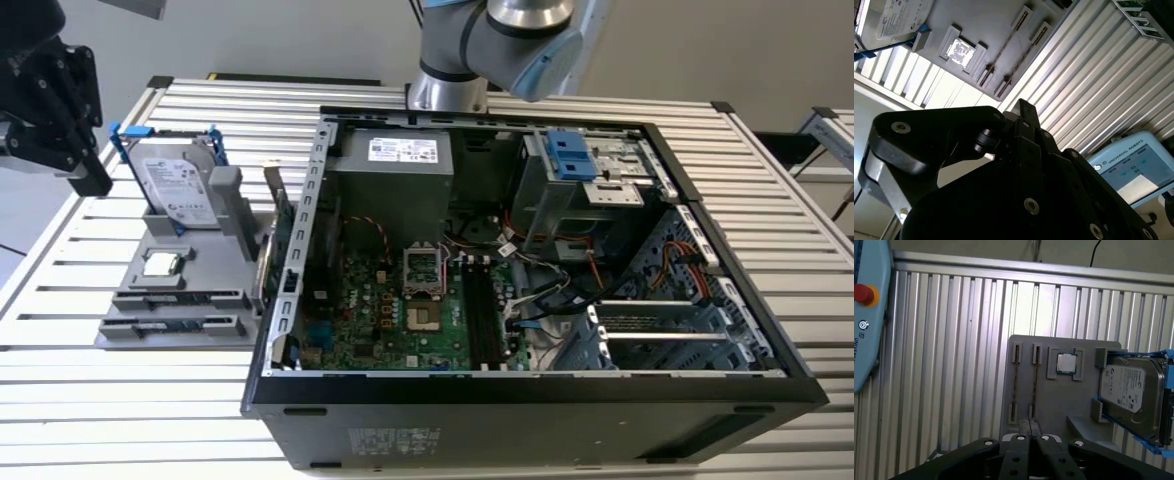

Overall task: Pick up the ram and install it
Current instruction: 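Pick up the ram and move it above insertion slot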

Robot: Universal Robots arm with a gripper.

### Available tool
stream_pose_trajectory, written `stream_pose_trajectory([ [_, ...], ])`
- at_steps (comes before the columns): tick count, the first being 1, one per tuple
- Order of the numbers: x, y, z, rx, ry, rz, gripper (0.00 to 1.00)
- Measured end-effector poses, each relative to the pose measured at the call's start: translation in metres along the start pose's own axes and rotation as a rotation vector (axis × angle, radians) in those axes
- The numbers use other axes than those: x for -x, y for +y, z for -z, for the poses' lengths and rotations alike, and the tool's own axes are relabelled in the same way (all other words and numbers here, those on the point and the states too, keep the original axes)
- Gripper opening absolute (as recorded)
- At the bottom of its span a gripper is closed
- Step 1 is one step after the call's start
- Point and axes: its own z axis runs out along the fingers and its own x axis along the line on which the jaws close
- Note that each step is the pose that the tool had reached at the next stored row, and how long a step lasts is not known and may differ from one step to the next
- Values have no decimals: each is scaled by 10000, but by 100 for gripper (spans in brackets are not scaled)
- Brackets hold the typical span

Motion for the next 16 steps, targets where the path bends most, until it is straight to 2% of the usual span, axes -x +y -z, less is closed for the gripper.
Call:
stream_pose_trajectory([
  [5, 0, 0, 0, 0, 0, 0, 0],
  [6, 0, 0, 0, 0, 0, 0, 100],
  [16, 0, 0, 0, 0, -1, 0, 100],
])
